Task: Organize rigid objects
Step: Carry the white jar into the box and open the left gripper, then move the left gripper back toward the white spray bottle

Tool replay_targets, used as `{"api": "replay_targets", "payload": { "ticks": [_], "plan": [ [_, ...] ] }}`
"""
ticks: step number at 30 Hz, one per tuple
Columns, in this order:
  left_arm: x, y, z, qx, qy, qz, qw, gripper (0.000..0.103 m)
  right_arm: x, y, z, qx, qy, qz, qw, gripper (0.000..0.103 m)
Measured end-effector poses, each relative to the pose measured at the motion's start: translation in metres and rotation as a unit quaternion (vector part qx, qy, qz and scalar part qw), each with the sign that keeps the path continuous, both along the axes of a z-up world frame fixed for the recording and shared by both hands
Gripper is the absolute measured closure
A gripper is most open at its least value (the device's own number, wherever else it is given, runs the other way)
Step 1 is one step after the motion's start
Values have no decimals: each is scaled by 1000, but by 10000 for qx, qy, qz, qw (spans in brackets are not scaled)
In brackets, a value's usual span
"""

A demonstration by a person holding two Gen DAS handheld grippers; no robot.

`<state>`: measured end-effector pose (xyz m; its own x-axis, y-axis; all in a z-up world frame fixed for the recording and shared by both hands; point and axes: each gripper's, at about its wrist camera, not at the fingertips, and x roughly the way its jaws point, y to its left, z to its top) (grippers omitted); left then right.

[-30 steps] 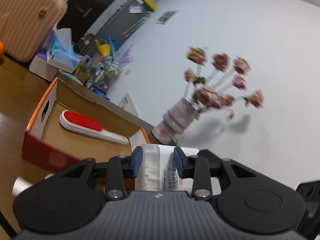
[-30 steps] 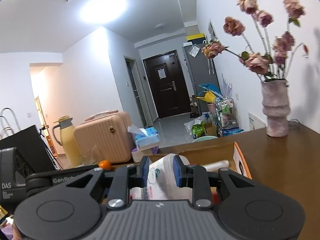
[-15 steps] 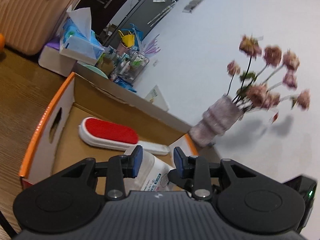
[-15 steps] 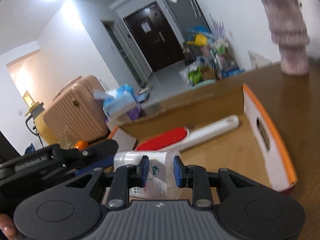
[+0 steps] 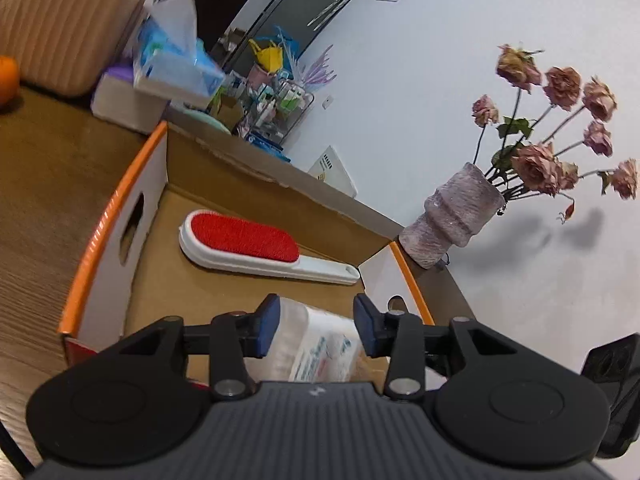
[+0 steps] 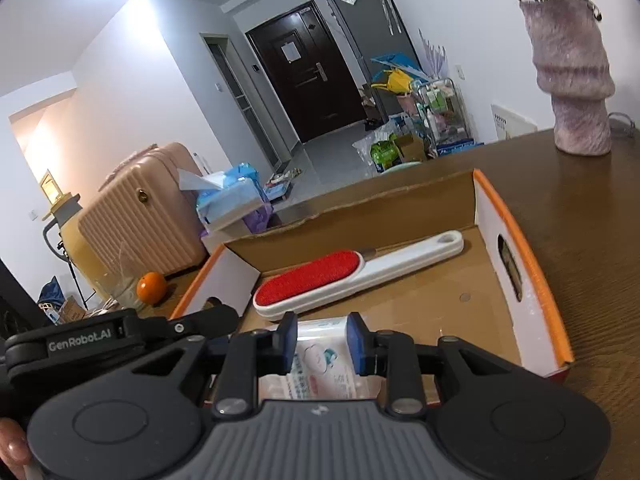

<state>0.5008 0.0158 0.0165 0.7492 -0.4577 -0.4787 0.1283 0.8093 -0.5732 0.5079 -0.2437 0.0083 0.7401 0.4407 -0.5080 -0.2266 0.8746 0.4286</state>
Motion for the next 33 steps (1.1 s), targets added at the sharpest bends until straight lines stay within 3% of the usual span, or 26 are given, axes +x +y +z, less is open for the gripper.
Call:
{"api": "replay_targets", "payload": {
  "ticks": [4, 10, 16, 19, 23, 28, 33],
  "plan": [
    [-28, -3, 24, 621, -365, 16, 9974, 49, -23, -3, 24, -141, -286, 38, 9995, 76],
    [-76, -1, 46, 1070, -760, -68, 9913, 34, -66, -5, 52, -232, -621, 204, 9976, 74],
    [-150, 4, 56, 1756, -1540, 30, 9723, 4, -117, -12, 52, -183, -720, 202, 9970, 60],
    [-190, 9, 46, 2020, -1702, 217, 9642, 1, -150, -12, 47, -494, -934, 75, 9944, 45],
    [-235, 7, 30, 2364, -1712, 371, 9557, 0, -190, -10, 40, -1005, -1193, -145, 9877, 41],
    [-282, 11, 6, 2281, -1564, 305, 9605, 0, -241, -10, 25, -1451, -1504, -402, 9771, 29],
    [-304, 14, -13, 2467, -1311, 299, 9597, 0, -276, -6, 5, -1748, -1420, -386, 9736, 29]
  ]
}}
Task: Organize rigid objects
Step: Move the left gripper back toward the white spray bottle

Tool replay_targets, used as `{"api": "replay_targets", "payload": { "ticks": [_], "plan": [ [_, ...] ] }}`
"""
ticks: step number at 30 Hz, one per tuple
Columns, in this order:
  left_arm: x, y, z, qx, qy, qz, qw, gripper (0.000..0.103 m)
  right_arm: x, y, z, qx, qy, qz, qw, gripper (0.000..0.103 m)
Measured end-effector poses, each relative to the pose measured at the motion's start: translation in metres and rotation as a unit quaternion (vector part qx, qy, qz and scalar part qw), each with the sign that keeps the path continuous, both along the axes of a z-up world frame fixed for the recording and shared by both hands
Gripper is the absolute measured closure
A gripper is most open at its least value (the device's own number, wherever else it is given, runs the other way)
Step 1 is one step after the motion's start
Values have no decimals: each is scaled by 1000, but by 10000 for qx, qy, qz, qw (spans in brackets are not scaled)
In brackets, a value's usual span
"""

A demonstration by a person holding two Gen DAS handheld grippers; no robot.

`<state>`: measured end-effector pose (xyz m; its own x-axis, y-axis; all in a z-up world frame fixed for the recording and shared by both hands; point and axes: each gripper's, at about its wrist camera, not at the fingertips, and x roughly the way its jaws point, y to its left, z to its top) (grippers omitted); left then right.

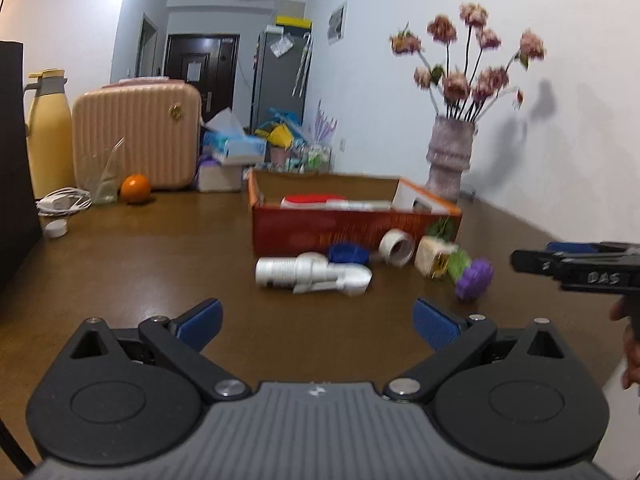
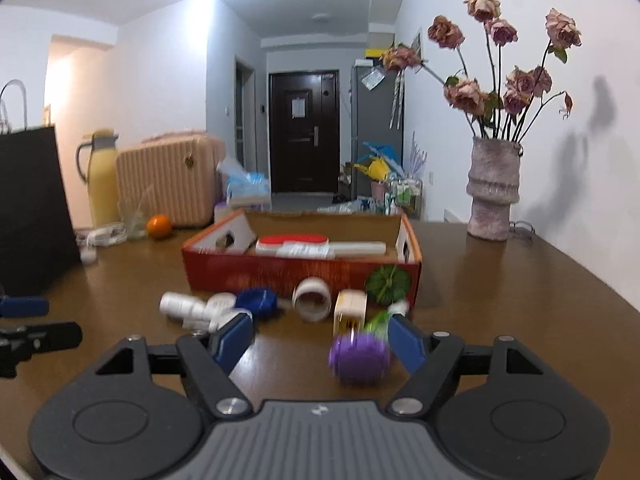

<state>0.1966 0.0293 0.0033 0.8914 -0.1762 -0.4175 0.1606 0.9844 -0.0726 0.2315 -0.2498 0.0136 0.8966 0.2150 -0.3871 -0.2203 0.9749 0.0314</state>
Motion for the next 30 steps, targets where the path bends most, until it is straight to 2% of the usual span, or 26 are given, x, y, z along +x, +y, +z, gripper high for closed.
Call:
{"api": "replay_targets", "payload": {
  "ticks": [5, 16, 19, 21, 24, 27, 30],
  "plan": [
    [-7, -4, -6, 386, -12, 158, 9991, 0, -18, 3, -14, 215, 111, -54, 9997, 29],
    [11, -4, -18, 250, 57, -6, 9997, 0, -7, 12, -26, 90, 263, -211, 9994, 30],
    [29, 0, -24, 126, 237, 69, 9996, 0, 5, 15, -30, -19, 369, -296, 9989, 30],
    [45, -3, -26, 272, 346, 117, 9990, 0, 10, 16, -32, 43, 308, -267, 9992, 30],
    [60, -5, -25, 459, 50, 37, 9989, 0, 22, 16, -34, 484, 477, -13, 9977, 31],
    [90, -1, -21, 542, 58, 32, 9985, 0, 37, 29, -34, 452, 507, 239, 9974, 34],
    [120, 0, -18, 510, 143, -569, 9970, 0, 54, 44, -34, 378, 497, 510, 9967, 35]
  ]
}}
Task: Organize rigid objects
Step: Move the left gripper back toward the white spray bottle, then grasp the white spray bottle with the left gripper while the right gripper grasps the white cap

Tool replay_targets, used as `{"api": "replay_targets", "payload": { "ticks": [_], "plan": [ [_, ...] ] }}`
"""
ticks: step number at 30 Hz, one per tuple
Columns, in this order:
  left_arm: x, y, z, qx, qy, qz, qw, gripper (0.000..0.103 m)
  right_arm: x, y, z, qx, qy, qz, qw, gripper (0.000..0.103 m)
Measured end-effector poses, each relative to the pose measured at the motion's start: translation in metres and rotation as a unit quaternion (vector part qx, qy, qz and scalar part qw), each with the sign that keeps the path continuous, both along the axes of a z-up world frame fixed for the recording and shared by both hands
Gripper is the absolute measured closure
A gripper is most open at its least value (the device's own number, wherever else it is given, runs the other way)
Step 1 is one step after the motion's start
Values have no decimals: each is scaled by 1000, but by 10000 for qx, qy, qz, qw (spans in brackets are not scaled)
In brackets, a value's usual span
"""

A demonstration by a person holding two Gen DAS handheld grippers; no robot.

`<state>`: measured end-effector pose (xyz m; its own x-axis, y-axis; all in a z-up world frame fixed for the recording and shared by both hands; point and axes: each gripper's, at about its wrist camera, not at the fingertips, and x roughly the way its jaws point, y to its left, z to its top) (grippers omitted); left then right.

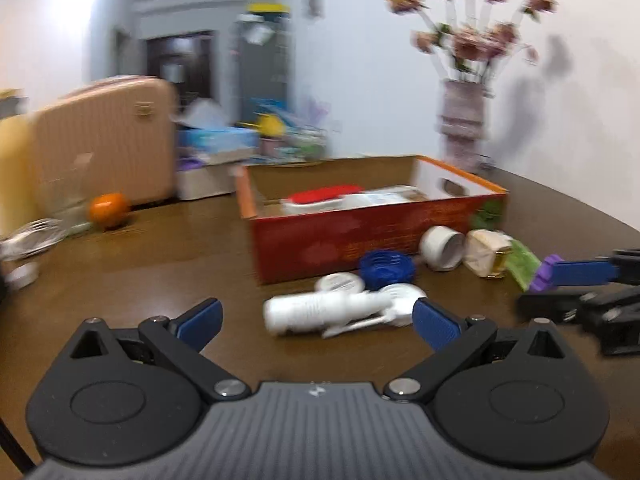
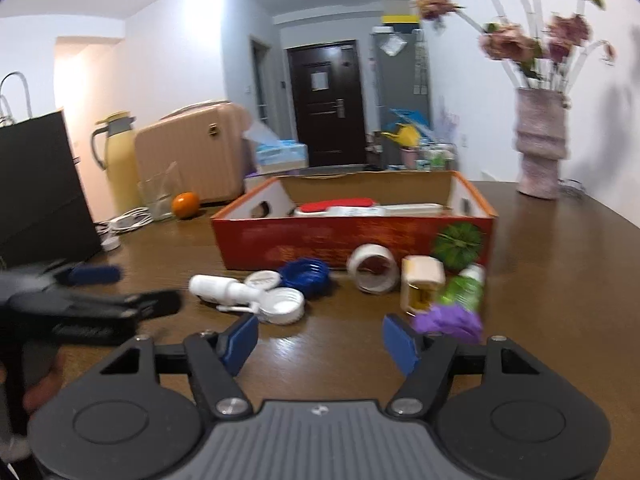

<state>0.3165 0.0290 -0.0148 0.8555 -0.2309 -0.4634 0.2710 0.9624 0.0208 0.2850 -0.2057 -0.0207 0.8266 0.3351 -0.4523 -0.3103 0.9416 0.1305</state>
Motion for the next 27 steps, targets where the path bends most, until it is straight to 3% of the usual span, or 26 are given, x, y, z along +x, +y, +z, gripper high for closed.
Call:
{"api": "replay_targets", "payload": {
  "ticks": [4, 6, 11, 15, 17, 21, 22, 25, 27],
  "plan": [
    [44, 3, -7, 106, 353, -899, 9953, 0, 25, 15, -2, -128, 61, 198, 9997, 36],
    [64, 6, -13, 129, 495, -1089, 9927, 0, 36, 19, -3, -173, 87, 192, 9996, 36],
    [84, 13, -24, -385, 725, -1510, 9851, 0, 58, 17, -10, -164, 227, 153, 9995, 36],
    [75, 15, -33, -345, 936, -1539, 9830, 3, 70, 17, -14, -195, 344, 149, 9991, 36],
    [68, 15, -35, -303, 1159, -1443, 9823, 14, 76, 20, -16, -223, 409, 204, 9987, 36],
    [48, 26, -34, -407, 1151, -1298, 9840, 20, 83, 30, -21, -285, 467, 340, 9979, 36],
    [46, 29, -35, -484, 1146, -1271, 9841, 27, 85, 32, -22, -281, 495, 378, 9977, 36],
    [42, 32, -33, -467, 1083, -1038, 9876, 75, 91, 40, -27, -311, 607, 484, 9965, 36],
    [37, 39, -32, -668, 1127, -970, 9866, 75, 95, 46, -30, -395, 687, 521, 9955, 36]
  ]
}}
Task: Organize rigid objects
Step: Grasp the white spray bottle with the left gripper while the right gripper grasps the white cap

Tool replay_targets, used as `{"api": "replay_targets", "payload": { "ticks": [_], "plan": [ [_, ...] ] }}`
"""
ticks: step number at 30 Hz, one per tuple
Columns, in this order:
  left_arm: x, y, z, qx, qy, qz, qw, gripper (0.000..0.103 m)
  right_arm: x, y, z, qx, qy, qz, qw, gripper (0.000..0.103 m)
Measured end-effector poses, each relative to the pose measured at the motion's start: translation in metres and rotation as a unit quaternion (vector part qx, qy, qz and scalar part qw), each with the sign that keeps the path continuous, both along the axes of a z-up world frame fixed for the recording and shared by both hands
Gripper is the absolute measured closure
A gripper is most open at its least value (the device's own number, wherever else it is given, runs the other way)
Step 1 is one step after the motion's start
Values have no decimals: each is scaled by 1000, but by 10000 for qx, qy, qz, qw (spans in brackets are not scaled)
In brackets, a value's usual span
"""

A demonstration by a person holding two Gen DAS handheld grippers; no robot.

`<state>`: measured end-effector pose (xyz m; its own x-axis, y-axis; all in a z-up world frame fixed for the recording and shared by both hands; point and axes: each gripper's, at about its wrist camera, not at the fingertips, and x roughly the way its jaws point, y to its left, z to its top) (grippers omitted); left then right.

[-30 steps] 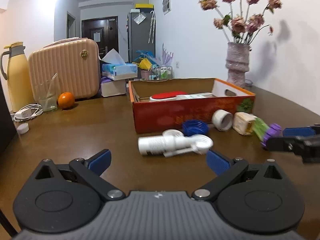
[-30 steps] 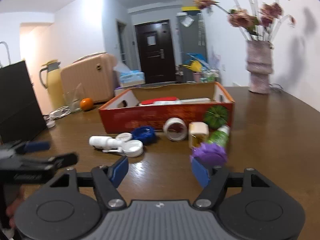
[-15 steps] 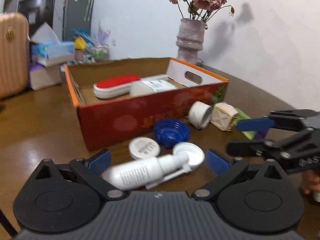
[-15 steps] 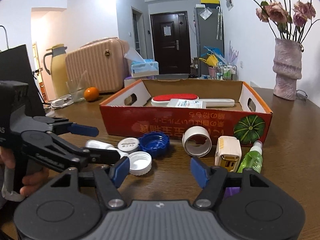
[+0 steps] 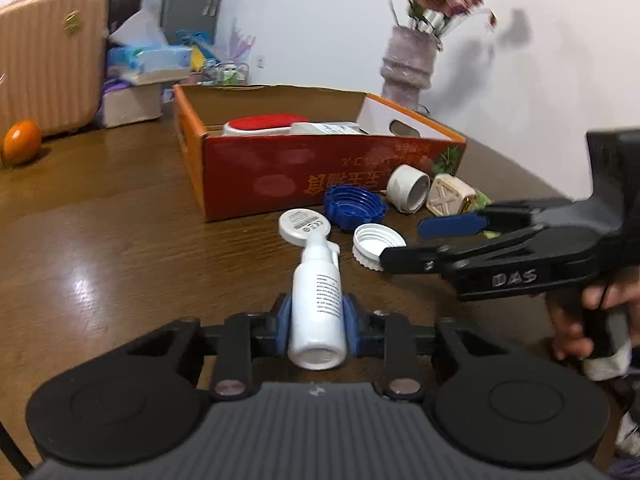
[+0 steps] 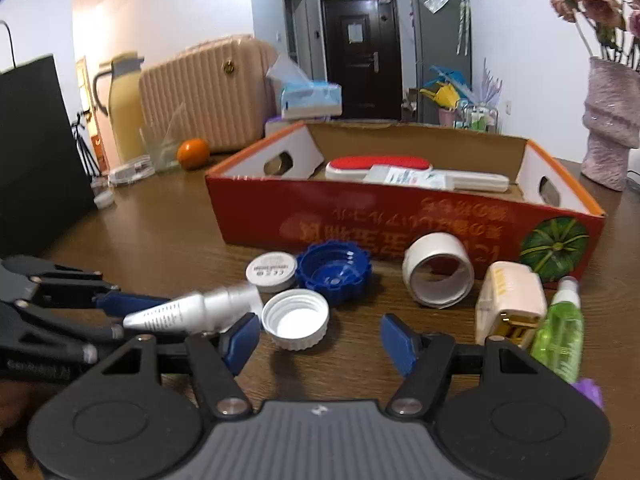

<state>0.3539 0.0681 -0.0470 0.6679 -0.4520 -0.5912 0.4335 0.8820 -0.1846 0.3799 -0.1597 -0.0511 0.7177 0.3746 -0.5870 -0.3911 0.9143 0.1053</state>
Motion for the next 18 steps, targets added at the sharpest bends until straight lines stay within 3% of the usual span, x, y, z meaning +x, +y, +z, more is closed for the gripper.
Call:
{"api": "replay_targets", "payload": {
  "ticks": [2, 6, 8, 10, 13, 18],
  "plan": [
    [-9, 7, -1, -108, 68, 196, 9997, 75, 4, 5, -2, -78, 59, 51, 9999, 36],
    [-38, 5, 4, 104, -110, 693, 9975, 75, 9, 14, -4, -266, 86, 92, 9996, 39],
    [-47, 4, 2, 26, -10, 818, 9966, 74, 11, 19, -5, -350, 43, 69, 9994, 45],
    [-54, 0, 1, 123, -27, 1035, 9946, 73, 11, 24, -4, -431, -15, 49, 9991, 62],
    [-63, -5, 3, 358, -75, 1265, 9913, 75, 6, 26, 0, -463, 37, 122, 9988, 63],
    [-93, -6, 8, 53, -54, 1500, 9887, 75, -29, 10, 14, -288, -159, 51, 9994, 63]
  ]
}}
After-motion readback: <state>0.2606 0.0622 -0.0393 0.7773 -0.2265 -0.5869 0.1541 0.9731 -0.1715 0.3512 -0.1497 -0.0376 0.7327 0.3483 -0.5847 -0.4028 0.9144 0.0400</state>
